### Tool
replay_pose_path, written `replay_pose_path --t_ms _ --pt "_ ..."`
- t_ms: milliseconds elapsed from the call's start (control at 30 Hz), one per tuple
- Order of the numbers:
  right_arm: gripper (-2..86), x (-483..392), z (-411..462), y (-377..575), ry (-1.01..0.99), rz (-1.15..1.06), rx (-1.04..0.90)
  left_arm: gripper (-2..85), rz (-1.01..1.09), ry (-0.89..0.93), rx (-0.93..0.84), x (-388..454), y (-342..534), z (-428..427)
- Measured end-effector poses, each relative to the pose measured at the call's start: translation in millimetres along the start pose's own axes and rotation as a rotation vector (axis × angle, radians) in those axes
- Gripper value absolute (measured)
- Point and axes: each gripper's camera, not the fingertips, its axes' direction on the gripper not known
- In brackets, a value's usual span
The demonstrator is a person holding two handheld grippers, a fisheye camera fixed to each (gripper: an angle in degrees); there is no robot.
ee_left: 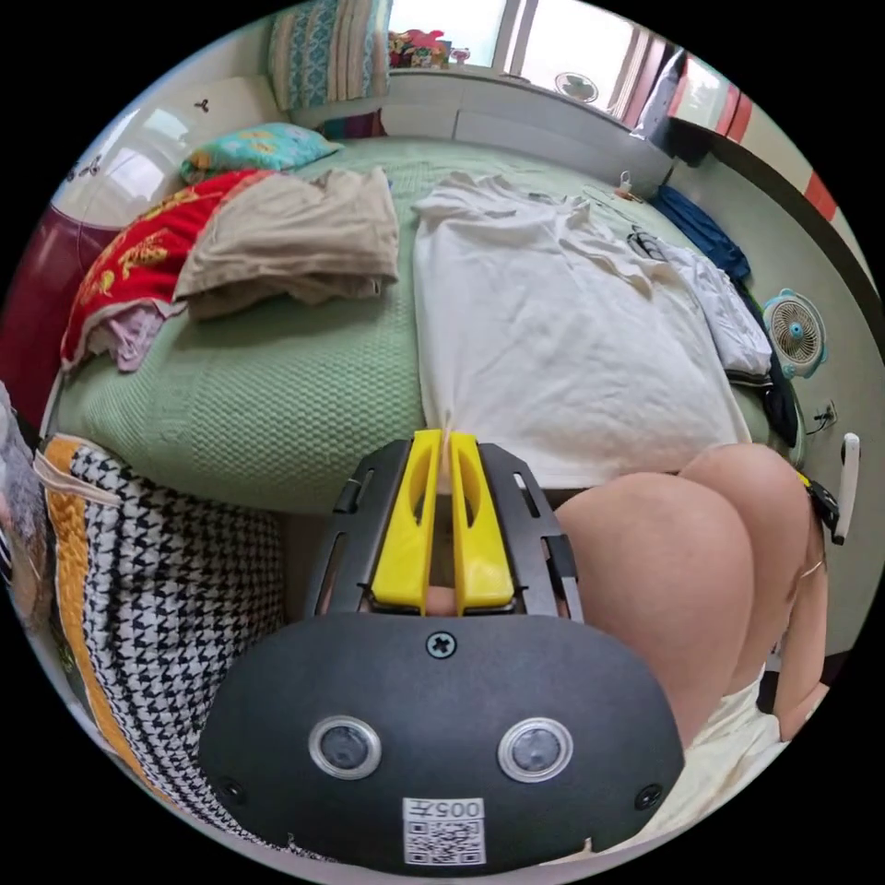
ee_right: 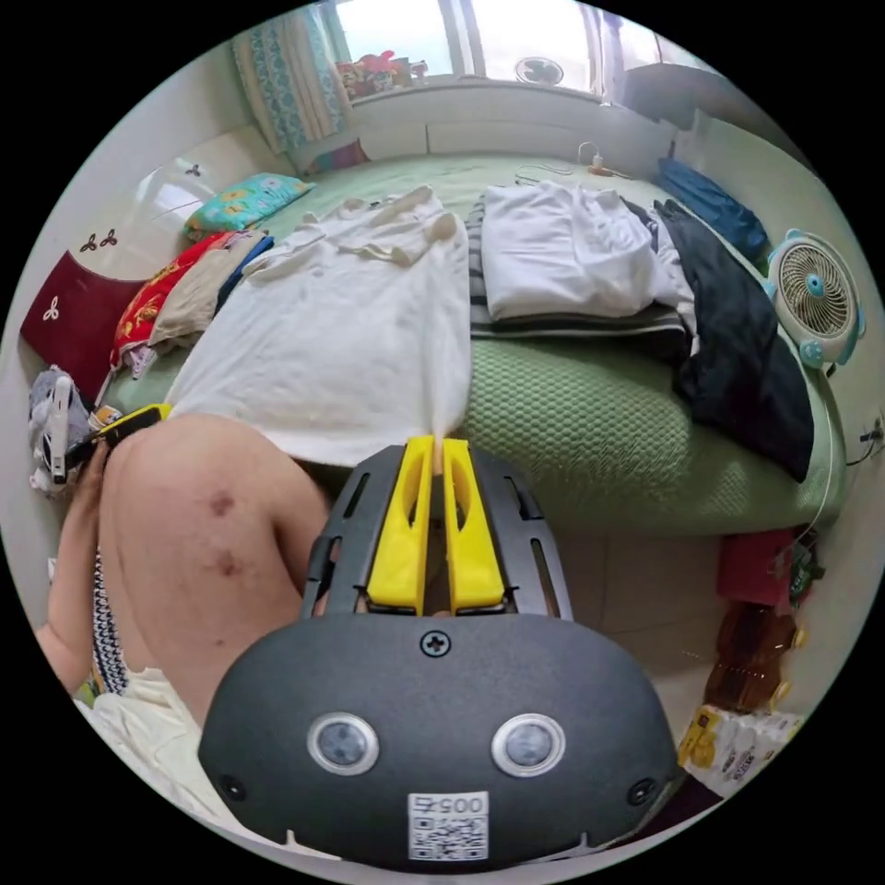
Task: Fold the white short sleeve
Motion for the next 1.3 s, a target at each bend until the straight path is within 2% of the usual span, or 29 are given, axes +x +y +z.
replay_pose_path --t_ms 67,167,300,400,567,733,800,933,1000,1167,1300 --pt "3.5 2.2 -0.7 -0.6 0.023 -0.018 -0.029 5.5 -0.014 -0.008 -0.004 -2.7 7.5 -10.2" --pt "11.7 5.9 -34.8 -5.8 -0.033 -0.097 0.051 4.6 -0.060 -0.002 0.053 -6.7 -1.0 -40.7" --pt "13.2 -15.8 -71.6 -60.3 -0.063 -0.291 0.250 1.5 -0.013 0.089 0.203 16.5 -62.9 -67.1" --pt "13.5 -46.7 -49.4 -123.8 -0.059 -0.425 0.283 -0.1 0.027 0.150 0.279 53.1 -134.1 -58.4" --pt "13.6 -85.2 37.9 -223.1 -0.007 -0.522 0.142 -0.6 -0.075 0.088 0.221 100.3 -234.7 17.8" --pt "7.5 -86.3 105.7 -269.3 0.119 -0.515 0.009 -0.7 -0.058 0.107 0.111 116.6 -260.6 86.1" --pt "1.1 -65.2 98.2 -277.5 0.022 -0.411 0.056 -0.7 -0.061 0.055 0.058 120.3 -272.7 106.9" --pt "-1.4 -10.1 81.0 -291.6 -0.234 -0.118 0.109 -0.7 -0.068 0.059 0.053 119.1 -296.5 123.7" --pt "-1.6 25.5 80.5 -305.5 -0.255 0.065 0.079 -0.7 -0.077 0.061 0.041 118.6 -300.4 131.1" --pt "-1.6 97.2 50.6 -335.8 -0.229 0.221 0.155 -0.7 0.004 -0.022 -0.002 135.8 -308.6 152.1" --pt "-1.4 175.6 34.1 -354.9 -0.198 0.426 0.159 -0.6 -0.026 0.035 -0.006 129.7 -313.8 157.3"
